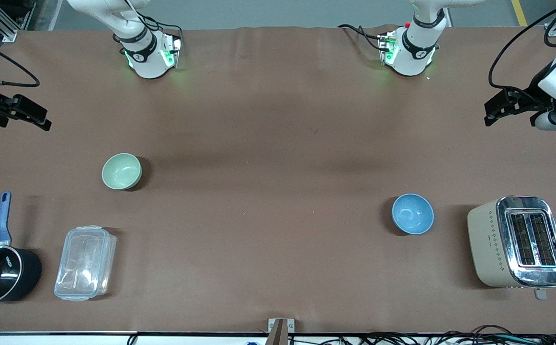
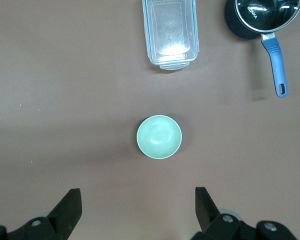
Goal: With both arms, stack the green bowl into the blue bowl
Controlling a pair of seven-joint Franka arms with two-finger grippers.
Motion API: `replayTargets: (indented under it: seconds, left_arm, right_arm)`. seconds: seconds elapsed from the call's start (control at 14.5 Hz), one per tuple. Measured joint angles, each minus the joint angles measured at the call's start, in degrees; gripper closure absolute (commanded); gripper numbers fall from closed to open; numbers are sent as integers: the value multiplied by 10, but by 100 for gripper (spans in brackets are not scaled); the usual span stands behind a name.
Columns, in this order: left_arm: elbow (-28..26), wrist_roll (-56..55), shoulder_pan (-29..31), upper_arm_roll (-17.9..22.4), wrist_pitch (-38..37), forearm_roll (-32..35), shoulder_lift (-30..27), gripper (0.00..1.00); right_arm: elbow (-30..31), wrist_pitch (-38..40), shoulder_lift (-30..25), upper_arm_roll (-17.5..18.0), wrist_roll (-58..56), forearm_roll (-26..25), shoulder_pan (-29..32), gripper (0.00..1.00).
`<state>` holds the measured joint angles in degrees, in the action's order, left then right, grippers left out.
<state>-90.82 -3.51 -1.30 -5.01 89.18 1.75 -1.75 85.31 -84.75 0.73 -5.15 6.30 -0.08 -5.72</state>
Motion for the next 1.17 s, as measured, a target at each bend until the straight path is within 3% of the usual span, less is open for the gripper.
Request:
replayTargets:
  seconds: [0.48,0.69,0.9,1.17]
  left_arm:
    - [0,0,-1,-4,-1,0,3,0]
    - [0,0,0,-4,-1,0,10,0]
    - [-5,0,1,-4,11,0,35,0]
    - [-69,0,3,-4,139,0,88,0]
  right_arm:
    - [2,1,1,0,0,0,0,0]
    - [38,-6,4,0,-1,0,0,0]
    - [144,-109,10,-3,-14,-10,0,0]
    - [345,-342,10,-35,-65,-23,2,0]
